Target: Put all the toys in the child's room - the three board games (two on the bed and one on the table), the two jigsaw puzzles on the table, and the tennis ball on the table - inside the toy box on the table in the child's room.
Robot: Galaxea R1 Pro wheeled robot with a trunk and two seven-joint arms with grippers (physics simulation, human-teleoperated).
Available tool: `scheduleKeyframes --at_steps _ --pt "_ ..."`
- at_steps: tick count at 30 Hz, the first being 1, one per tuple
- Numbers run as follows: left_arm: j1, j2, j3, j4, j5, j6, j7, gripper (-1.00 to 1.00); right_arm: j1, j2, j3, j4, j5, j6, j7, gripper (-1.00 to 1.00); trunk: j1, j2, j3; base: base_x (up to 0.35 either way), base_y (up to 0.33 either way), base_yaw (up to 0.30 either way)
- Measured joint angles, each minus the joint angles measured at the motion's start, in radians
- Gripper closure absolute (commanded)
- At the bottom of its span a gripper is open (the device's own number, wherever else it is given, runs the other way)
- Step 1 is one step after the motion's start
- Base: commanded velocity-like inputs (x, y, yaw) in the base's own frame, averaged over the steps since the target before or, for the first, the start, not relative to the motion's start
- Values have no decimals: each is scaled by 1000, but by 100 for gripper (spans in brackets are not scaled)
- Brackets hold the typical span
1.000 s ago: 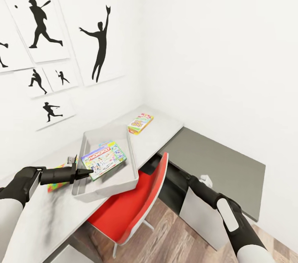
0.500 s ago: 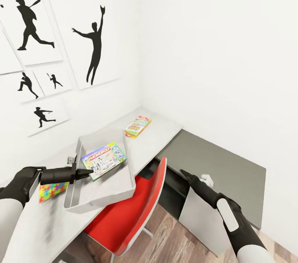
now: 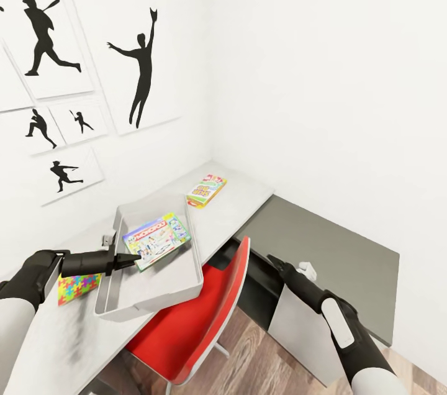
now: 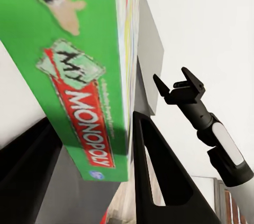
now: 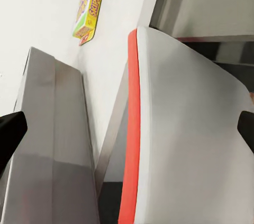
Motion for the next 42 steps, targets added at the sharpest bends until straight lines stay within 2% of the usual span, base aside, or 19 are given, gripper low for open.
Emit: scheduleKeyframes --at_steps 22,23,42 --pt "0 2 -1 0 -1 1 0 100 0 0 0 0 0 0 0 -100 0 0 0 0 0 0" --pt "0 2 -1 0 -1 1 0 -100 0 0 0 0 0 0 0 -100 0 0 0 0 0 0" --pt "0 3 0 0 -1 4 0 -100 0 0 0 0 0 0 0 -100 0 0 0 0 0 0"
